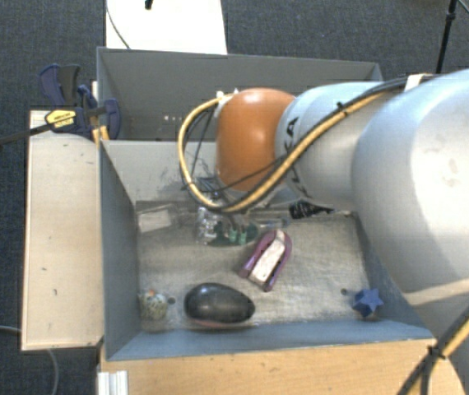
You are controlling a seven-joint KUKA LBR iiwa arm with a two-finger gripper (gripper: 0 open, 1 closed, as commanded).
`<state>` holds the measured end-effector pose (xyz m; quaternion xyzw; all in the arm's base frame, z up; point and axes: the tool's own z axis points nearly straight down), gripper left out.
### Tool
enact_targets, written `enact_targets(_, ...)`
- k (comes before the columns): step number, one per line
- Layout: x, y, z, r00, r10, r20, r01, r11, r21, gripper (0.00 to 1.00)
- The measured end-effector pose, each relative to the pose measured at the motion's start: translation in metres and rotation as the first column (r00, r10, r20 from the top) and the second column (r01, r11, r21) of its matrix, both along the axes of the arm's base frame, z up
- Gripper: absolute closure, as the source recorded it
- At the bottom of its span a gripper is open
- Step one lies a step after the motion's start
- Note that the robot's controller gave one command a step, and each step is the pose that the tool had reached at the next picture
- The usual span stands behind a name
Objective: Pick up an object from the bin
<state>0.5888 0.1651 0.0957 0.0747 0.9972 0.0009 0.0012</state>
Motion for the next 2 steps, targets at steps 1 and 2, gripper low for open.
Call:
enact_targets(1, -0.0168, -0.0337, 0.0062, 0.984, 0.179, -0.002, -0.179, 0.984, -0.002, 1.00)
enact_targets(2, -0.0169, -0.0326, 0.0061, 0.984, 0.178, -0.002, -0.178, 0.984, -0.001, 0.00)
